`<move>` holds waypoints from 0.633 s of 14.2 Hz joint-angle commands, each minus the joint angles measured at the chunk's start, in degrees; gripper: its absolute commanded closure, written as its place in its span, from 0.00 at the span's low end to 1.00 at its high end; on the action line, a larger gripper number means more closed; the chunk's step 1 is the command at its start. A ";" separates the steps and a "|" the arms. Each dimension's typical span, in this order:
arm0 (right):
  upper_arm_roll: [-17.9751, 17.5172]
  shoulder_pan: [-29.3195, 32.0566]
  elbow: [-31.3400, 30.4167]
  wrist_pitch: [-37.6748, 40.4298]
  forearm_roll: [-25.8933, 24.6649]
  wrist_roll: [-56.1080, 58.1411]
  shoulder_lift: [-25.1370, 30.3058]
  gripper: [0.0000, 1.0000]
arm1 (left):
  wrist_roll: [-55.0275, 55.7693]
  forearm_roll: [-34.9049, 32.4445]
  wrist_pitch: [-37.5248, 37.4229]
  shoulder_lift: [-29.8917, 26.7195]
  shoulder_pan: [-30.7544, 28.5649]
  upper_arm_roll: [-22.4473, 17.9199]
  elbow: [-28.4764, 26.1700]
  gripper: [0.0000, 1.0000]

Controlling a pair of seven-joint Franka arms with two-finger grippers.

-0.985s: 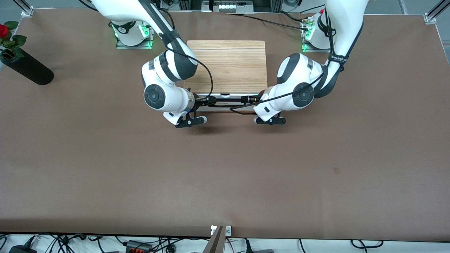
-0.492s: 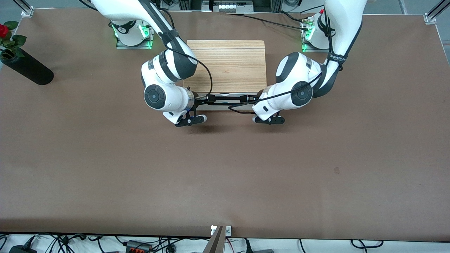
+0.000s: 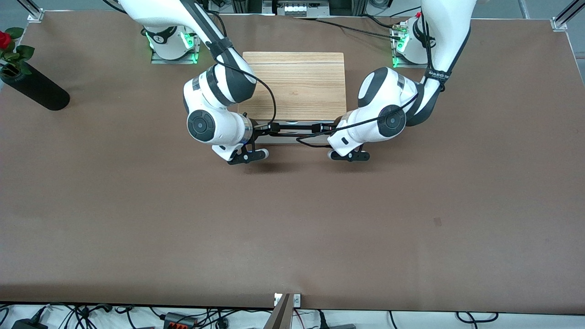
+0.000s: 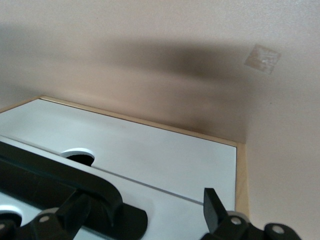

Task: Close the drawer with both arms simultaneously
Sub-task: 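Press the drawer front flush with both grippers against the handle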

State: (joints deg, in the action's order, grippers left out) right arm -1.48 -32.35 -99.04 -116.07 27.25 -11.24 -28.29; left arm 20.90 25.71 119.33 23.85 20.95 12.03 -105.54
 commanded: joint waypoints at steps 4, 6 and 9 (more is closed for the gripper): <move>0.17 0.45 0.34 3.93 2.27 0.25 4.29 0.00 | 1.77 -0.31 0.11 -1.18 1.02 0.01 -1.60 0.00; 0.34 0.45 1.22 4.45 2.28 0.42 5.16 0.00 | 1.86 -0.31 0.81 -1.17 0.76 -0.17 -1.43 0.00; 0.78 1.23 2.80 4.72 1.31 1.13 7.10 0.00 | 1.86 -0.22 0.81 -1.17 0.49 -0.69 -0.55 0.00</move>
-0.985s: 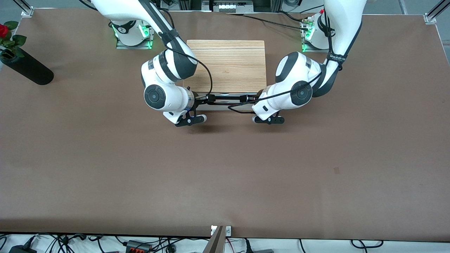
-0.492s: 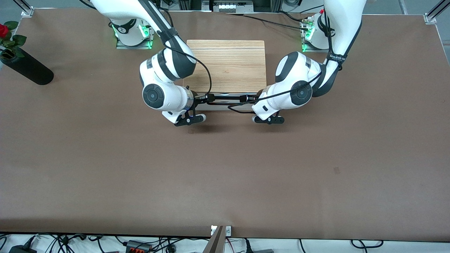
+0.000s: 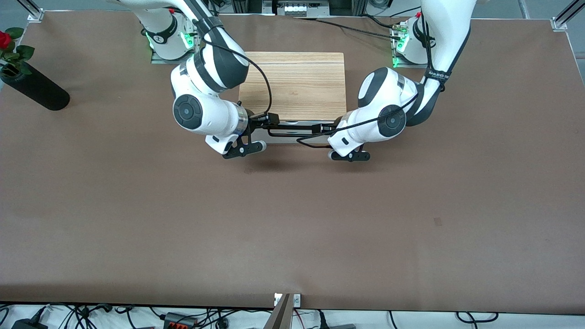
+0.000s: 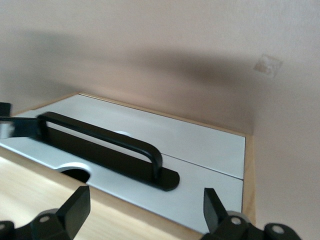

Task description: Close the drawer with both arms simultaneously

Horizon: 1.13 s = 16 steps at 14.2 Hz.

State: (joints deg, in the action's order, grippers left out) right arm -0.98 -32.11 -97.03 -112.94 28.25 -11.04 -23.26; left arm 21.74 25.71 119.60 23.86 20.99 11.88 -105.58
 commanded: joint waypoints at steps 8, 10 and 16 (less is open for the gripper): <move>2.12 2.58 2.01 4.21 -14.50 1.02 9.54 0.00 | 1.99 -0.40 -0.94 -1.09 -4.81 -0.72 4.94 0.00; 2.65 3.19 2.10 7.45 -24.41 1.02 11.91 0.00 | 1.99 -5.56 -4.35 -1.27 -5.87 -0.98 8.09 0.00; 10.89 3.63 7.19 17.22 -32.56 0.58 14.04 0.00 | 3.31 -9.27 -17.01 -3.63 -12.54 -0.98 14.87 0.00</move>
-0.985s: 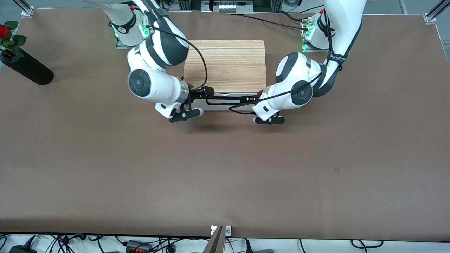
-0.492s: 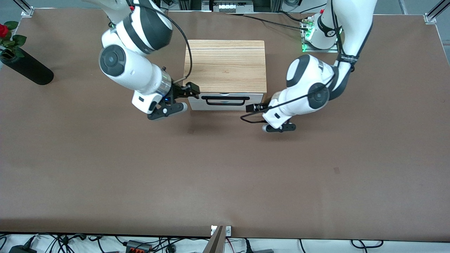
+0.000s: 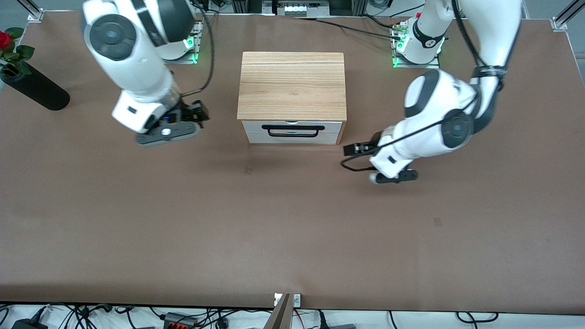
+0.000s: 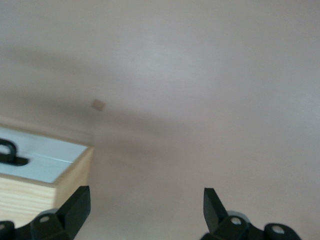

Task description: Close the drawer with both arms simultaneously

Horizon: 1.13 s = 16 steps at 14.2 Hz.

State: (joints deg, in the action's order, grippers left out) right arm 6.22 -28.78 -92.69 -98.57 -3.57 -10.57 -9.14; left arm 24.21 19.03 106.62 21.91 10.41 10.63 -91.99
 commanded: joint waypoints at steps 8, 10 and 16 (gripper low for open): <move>7.15 15.74 2.95 7.69 5.86 20.63 4.48 0.00 | 0.13 -13.21 -20.73 -9.96 -6.98 0.18 6.01 0.00; 4.26 21.27 2.52 8.30 5.85 21.99 5.18 0.00 | 0.22 -16.29 -24.86 -9.69 -7.07 0.18 9.62 0.00; -5.17 28.51 -5.21 6.29 5.77 13.38 11.42 0.00 | 0.75 -16.65 -25.41 -10.13 -13.22 0.44 10.08 0.00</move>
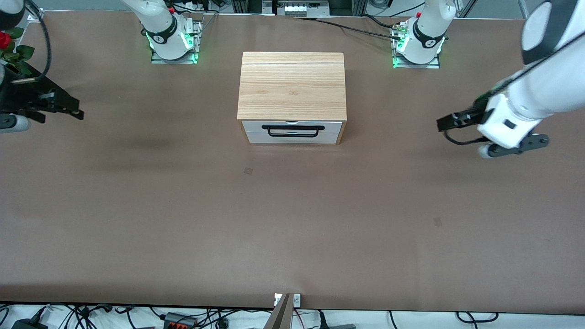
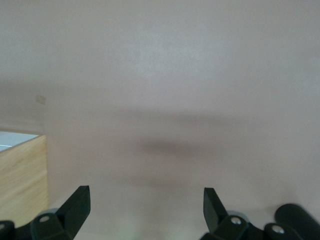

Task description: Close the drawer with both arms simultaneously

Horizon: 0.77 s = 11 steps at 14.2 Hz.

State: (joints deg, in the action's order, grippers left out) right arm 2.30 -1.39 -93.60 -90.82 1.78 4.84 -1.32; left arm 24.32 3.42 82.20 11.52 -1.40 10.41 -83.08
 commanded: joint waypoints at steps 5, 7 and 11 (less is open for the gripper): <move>-0.20 1.56 -3.08 -1.38 0.07 -1.41 3.17 0.00 | 0.55 -1.66 -1.25 -1.41 -0.97 1.63 0.56 0.00; -0.10 2.52 -2.55 -1.12 0.07 -1.50 2.81 0.00 | 0.47 -1.66 -1.87 -4.12 -0.44 1.63 -2.15 0.00; -0.89 1.56 -1.94 -1.12 -0.11 -1.85 2.81 0.00 | -0.41 -1.92 3.31 -10.11 -0.44 2.33 -9.99 0.00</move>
State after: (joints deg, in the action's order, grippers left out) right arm 2.36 0.37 -95.64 -91.84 1.75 4.05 1.01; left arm 24.34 3.13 82.55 5.98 -1.83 12.55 -87.46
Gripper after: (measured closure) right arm 0.000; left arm 0.000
